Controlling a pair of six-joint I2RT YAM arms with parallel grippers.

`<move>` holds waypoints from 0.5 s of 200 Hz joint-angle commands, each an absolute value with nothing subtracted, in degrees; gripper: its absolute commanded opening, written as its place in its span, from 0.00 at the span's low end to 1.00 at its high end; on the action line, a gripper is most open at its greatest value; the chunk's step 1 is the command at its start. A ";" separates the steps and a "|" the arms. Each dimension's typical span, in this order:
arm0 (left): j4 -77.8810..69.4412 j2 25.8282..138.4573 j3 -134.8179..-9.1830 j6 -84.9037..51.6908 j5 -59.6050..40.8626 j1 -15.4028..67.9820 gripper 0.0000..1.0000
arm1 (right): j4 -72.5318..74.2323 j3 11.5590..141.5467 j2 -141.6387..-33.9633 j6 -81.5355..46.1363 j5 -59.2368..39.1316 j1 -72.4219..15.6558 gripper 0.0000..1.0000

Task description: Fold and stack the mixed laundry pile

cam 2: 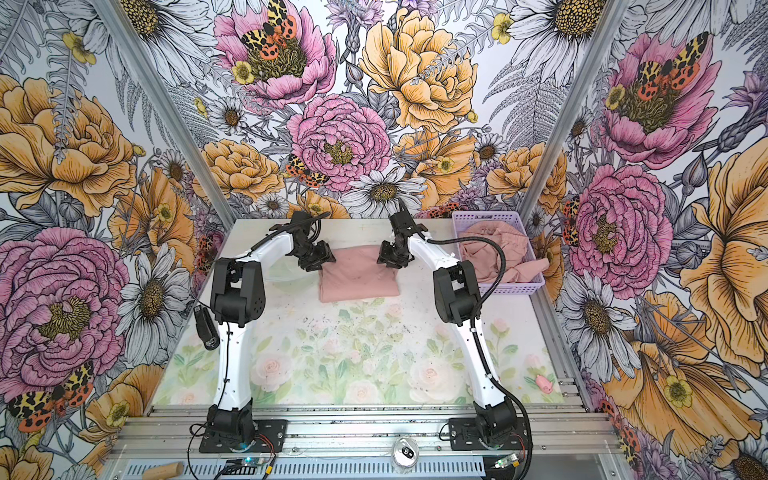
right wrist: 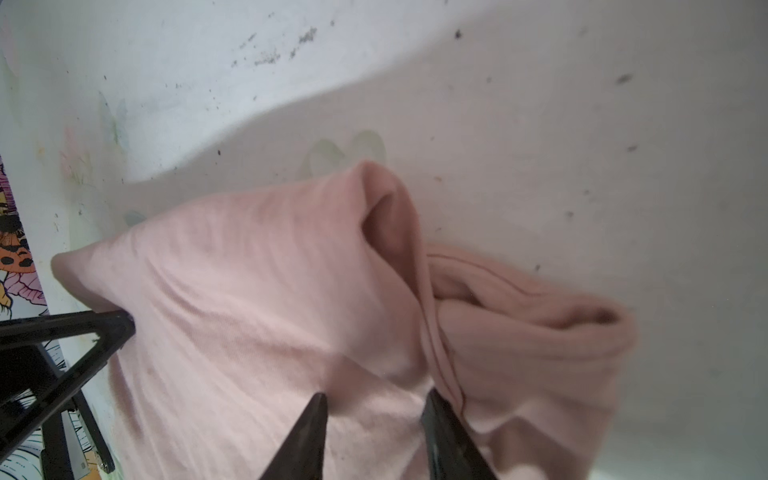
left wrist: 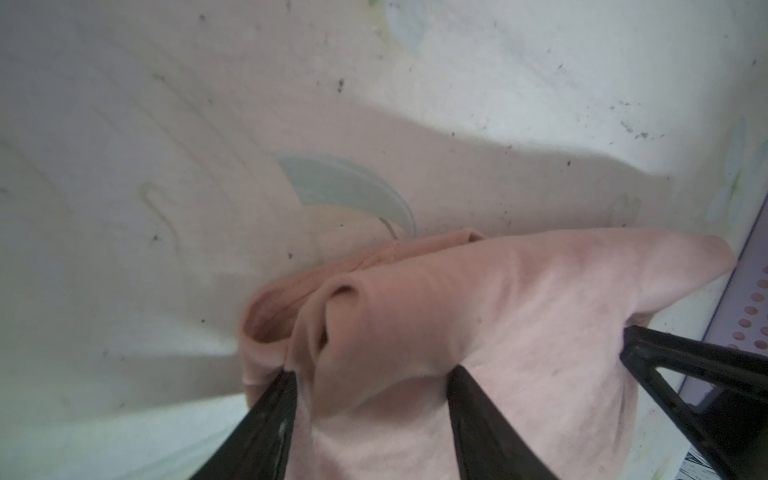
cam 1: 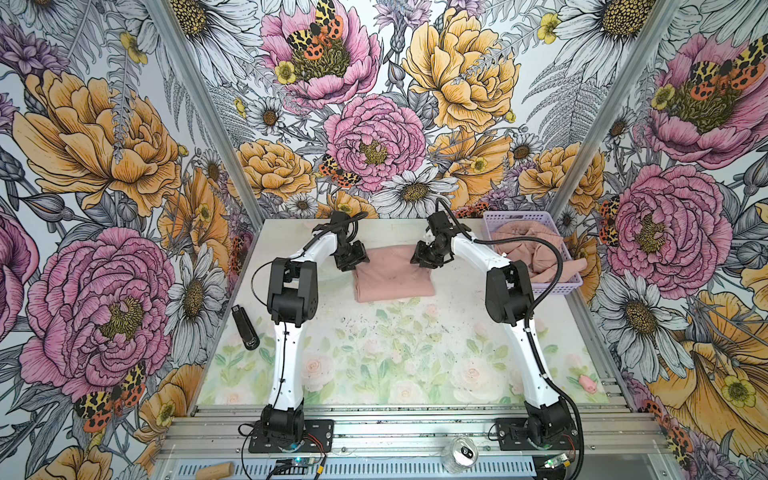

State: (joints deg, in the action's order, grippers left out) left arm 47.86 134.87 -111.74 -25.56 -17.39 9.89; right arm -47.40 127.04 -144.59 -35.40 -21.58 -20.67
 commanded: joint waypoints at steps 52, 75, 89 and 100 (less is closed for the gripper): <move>44.22 123.10 -106.35 -29.58 -5.80 15.92 0.97 | -48.25 115.92 -128.56 -32.15 -17.55 -18.94 0.54; 44.14 121.10 -105.15 -31.28 -3.11 20.10 0.99 | -48.17 110.80 -124.16 -30.79 -17.15 -18.74 0.61; 44.14 120.85 -104.85 -32.35 -1.13 22.64 0.99 | -48.16 107.93 -121.64 -29.95 -16.55 -18.62 0.65; 44.21 121.14 -104.83 -33.31 0.02 24.35 0.99 | -48.12 105.67 -119.87 -29.30 -15.91 -18.35 0.67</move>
State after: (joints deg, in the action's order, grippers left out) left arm 45.60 121.84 -106.02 -30.41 -5.13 21.10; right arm -47.92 109.71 -124.16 -31.73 -18.09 -18.76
